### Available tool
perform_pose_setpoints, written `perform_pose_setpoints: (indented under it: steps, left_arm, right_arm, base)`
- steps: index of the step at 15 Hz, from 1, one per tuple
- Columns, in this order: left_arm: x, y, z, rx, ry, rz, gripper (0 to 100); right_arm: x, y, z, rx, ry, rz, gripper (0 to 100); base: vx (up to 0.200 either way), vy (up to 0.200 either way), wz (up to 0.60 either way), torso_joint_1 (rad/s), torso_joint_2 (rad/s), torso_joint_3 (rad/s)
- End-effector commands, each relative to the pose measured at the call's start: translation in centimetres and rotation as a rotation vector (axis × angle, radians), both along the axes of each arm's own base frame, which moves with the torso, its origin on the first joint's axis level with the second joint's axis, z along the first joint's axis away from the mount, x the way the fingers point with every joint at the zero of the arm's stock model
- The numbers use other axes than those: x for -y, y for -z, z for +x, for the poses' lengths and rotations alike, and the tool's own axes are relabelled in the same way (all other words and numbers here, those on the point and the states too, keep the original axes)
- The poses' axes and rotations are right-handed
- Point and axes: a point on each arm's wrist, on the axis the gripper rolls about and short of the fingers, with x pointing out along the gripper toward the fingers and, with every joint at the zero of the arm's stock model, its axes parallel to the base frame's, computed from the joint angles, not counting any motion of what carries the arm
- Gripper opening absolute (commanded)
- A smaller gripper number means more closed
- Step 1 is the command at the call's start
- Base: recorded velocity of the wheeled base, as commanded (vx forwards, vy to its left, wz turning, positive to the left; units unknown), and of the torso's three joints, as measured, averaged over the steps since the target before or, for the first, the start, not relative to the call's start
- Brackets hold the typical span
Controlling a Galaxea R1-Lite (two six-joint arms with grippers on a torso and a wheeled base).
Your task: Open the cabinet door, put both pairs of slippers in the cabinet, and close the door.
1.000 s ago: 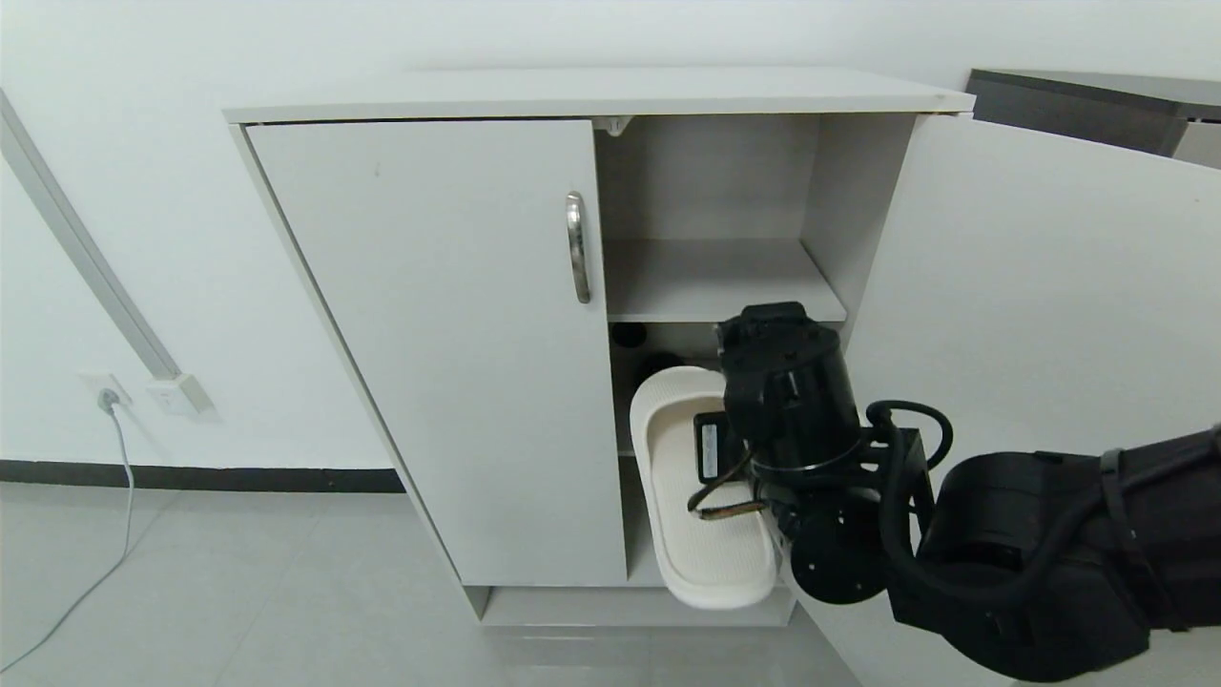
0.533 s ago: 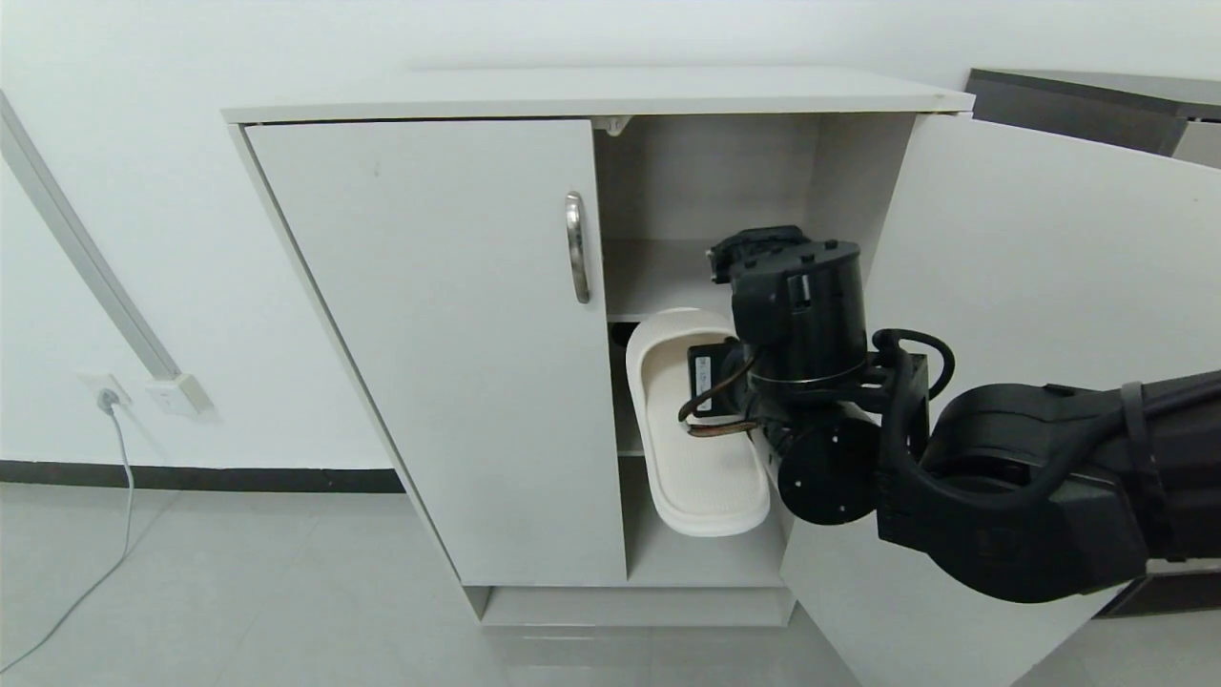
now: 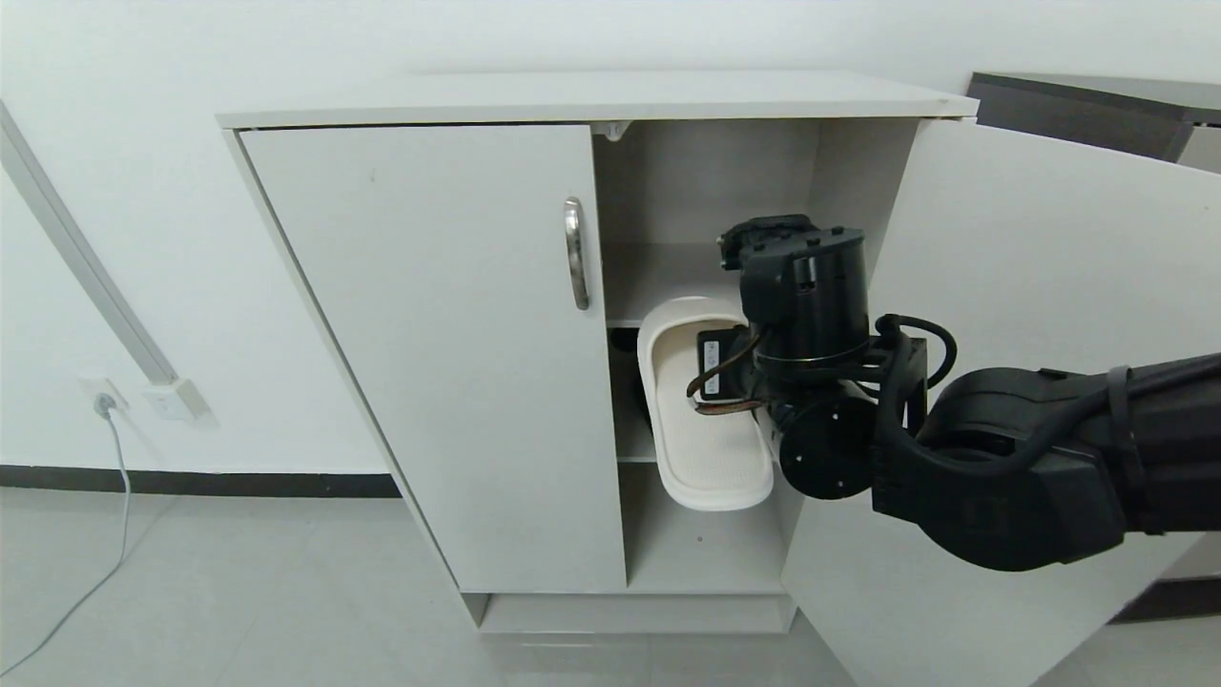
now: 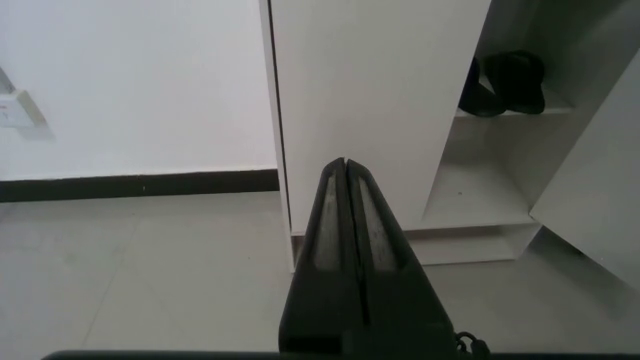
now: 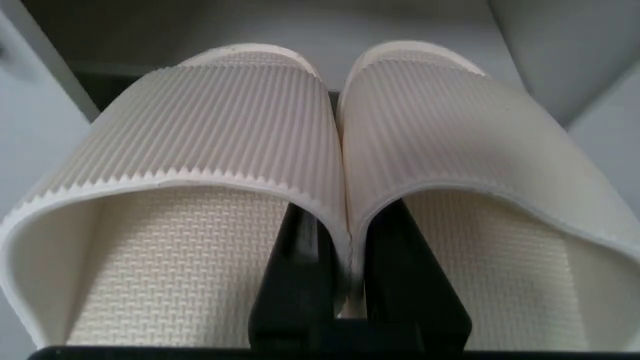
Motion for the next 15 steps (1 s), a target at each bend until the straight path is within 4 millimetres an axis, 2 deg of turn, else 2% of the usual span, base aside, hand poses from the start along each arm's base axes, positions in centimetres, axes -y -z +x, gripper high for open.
perform_pose_setpoints:
  steps: [1, 7, 11, 15]
  left_arm:
    - [0.0, 0.0, 0.0, -0.001, 0.000, 0.000, 0]
    - [0.0, 0.0, 0.0, -0.001, 0.000, -0.001, 0]
    - [0.0, 0.0, 0.0, -0.001, -0.002, -0.001, 0]
    - [0.0, 0.0, 0.0, -0.001, -0.002, -0.003, 0]
  right_arm:
    - [0.2, 0.2, 0.4, -0.003, 0.008, -0.004, 0]
    - [-0.1, 0.2, 0.7, 0.002, 0.003, 0.003, 0]
    - [-0.7, -0.2, 1.3, 0.017, 0.006, 0.018, 0]
    - [-1.3, 0.0, 2.8, 0.025, 0.025, 0.025, 0]
  base:
    - [0.200, 0.000, 0.00, -0.002, 0.01, 0.002]
    - [0.200, 0.000, 0.00, 0.004, 0.00, 0.002]
    - [0.000, 0.000, 0.00, 0.000, 0.00, 0.000]
    - [0.000, 0.000, 0.00, 0.000, 0.00, 0.000]
